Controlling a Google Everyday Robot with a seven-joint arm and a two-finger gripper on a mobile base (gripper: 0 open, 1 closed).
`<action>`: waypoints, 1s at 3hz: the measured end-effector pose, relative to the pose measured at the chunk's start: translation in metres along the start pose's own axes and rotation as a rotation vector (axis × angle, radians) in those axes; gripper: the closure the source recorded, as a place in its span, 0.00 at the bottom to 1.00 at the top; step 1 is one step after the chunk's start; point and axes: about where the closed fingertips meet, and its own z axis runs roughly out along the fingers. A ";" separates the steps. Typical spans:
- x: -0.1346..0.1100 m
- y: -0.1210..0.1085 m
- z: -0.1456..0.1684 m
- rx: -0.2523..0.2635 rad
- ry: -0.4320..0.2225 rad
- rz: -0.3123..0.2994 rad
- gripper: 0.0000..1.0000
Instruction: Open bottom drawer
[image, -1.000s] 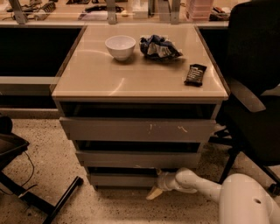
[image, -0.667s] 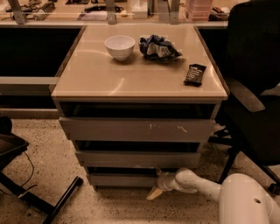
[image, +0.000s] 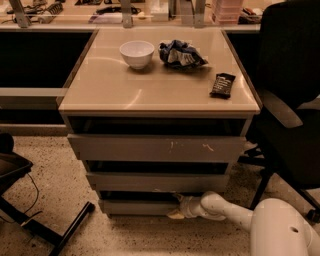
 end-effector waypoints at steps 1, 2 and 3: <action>0.000 0.000 0.000 0.000 0.000 0.000 0.65; 0.000 0.000 0.000 0.000 0.000 0.000 0.88; -0.004 -0.001 -0.005 0.000 0.000 0.000 1.00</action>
Offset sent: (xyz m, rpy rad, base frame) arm 0.0000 0.0000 0.0000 0.0000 0.0000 0.0000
